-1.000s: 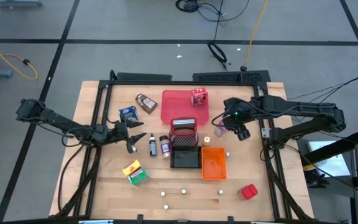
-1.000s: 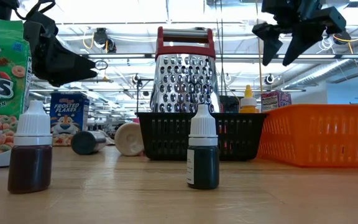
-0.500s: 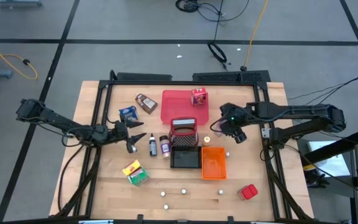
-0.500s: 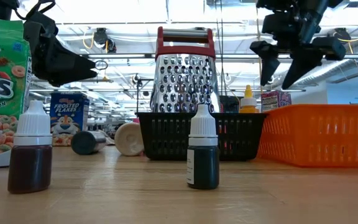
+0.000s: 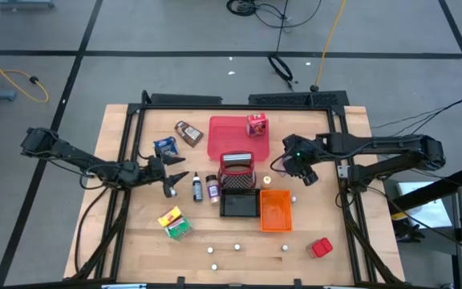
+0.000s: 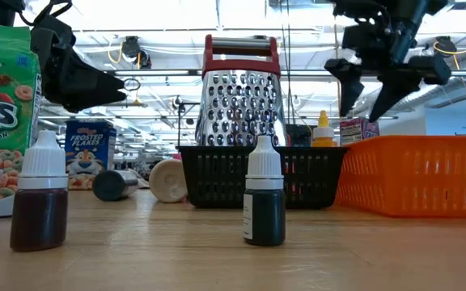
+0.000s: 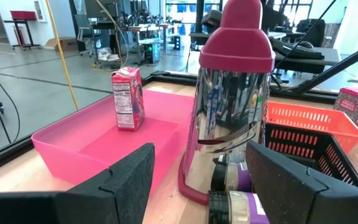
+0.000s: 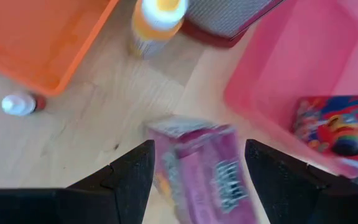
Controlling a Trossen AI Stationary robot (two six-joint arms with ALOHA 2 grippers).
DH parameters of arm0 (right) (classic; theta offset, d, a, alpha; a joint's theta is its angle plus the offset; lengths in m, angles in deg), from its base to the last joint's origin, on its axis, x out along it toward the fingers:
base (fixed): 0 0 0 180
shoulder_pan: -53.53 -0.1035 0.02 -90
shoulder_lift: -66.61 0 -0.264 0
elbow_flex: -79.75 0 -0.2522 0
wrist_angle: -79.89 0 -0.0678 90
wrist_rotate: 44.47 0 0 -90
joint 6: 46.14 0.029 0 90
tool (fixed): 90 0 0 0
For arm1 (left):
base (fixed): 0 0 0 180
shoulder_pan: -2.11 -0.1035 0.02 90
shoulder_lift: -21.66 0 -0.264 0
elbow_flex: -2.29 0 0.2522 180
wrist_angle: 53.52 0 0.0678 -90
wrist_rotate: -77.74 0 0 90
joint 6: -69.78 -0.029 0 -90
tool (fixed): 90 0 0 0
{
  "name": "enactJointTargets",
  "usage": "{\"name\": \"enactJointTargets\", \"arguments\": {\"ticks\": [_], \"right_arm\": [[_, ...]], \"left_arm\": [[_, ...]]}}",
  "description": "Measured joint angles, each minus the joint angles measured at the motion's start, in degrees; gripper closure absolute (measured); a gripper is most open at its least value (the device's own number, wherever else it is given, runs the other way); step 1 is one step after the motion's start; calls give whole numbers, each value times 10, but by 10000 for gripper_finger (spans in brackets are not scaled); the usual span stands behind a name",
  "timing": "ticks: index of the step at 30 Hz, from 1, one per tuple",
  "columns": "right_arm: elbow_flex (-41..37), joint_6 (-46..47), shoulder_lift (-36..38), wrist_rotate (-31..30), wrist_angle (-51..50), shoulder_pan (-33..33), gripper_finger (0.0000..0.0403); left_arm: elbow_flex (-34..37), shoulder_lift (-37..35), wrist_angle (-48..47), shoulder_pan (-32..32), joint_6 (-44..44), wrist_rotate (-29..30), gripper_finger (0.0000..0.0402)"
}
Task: Pick & Place Kitchen Items
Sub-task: Put the purple cereal box into the red bin
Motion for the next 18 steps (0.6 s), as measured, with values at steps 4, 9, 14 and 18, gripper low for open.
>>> {"name": "enactJointTargets", "arguments": {"ticks": [4,9,14,18], "right_arm": [[-19,-24,-3,-20,24,1,161],[-38,-26,-3,-28,65,6,161],[-41,-28,-3,-30,72,5,161],[-41,-29,0,-31,78,5,161]], "left_arm": [[0,0,0,0,0,0,146],[0,0,-2,0,0,0,146],[0,0,-2,0,0,0,146],[0,0,-2,0,-2,0,146]]}}
